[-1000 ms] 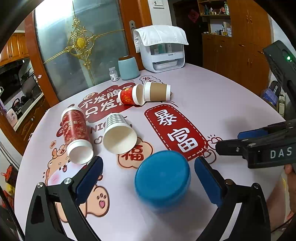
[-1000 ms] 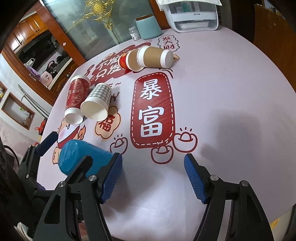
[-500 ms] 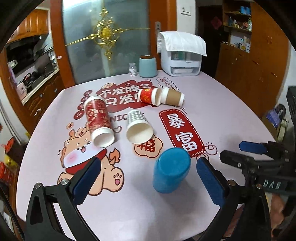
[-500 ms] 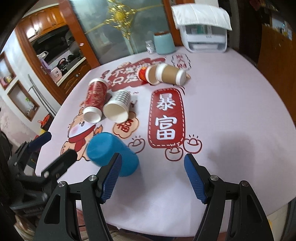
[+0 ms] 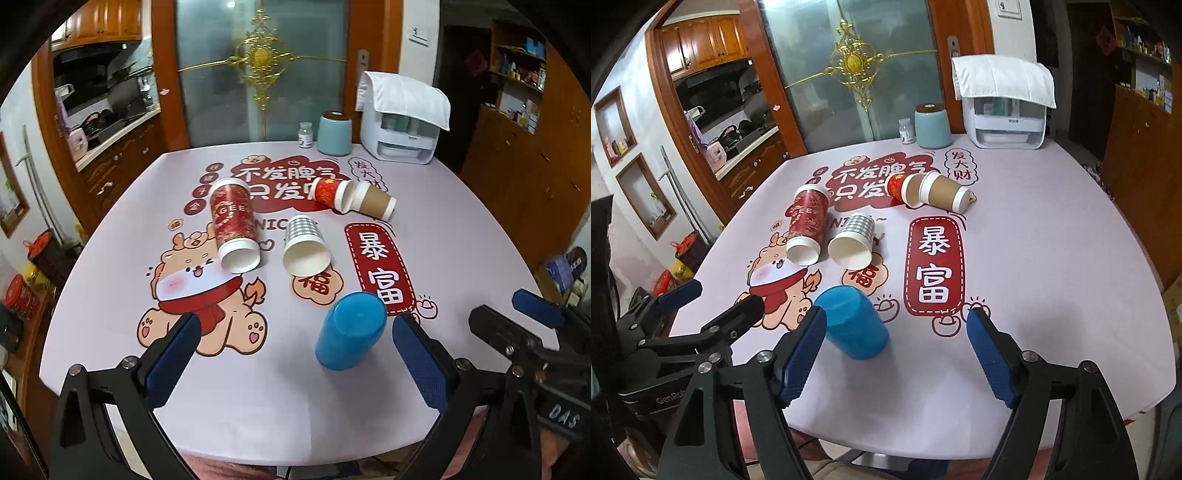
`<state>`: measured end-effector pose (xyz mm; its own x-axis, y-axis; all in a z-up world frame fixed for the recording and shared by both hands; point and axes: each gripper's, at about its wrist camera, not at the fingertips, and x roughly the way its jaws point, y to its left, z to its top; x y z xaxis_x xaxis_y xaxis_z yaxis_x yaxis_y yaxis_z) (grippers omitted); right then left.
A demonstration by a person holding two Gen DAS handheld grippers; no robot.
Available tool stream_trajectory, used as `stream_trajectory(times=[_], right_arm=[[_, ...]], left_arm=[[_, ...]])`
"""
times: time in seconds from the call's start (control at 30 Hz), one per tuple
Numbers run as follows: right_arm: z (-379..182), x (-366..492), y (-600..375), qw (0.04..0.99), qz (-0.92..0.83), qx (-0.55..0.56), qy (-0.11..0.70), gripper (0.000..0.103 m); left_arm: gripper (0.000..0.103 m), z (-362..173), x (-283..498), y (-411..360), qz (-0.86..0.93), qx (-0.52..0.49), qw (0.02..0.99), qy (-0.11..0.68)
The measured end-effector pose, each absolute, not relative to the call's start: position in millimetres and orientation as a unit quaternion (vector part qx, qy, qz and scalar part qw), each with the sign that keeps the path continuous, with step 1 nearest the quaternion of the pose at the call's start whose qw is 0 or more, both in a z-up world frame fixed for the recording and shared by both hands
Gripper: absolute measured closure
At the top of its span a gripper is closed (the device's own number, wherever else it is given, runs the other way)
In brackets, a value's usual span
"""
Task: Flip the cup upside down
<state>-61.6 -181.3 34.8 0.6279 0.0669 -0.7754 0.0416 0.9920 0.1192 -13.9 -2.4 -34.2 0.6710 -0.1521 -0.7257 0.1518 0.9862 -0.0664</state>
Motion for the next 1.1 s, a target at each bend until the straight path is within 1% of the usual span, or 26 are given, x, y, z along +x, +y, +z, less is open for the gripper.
stream_trajectory(times=[0.4,1.1], right_arm=[[50,-81,-173,0.912,-0.01,0.051,0.406,0.022],[54,-82,-177,0.914,-0.014,0.051,0.401,0.022]], left_arm=[[0.001,-30,-21,-1,-0.072,-0.003,0.918,0.389],[0.001,-26,-23,-4,-0.061,0.008,0.924,0.376]])
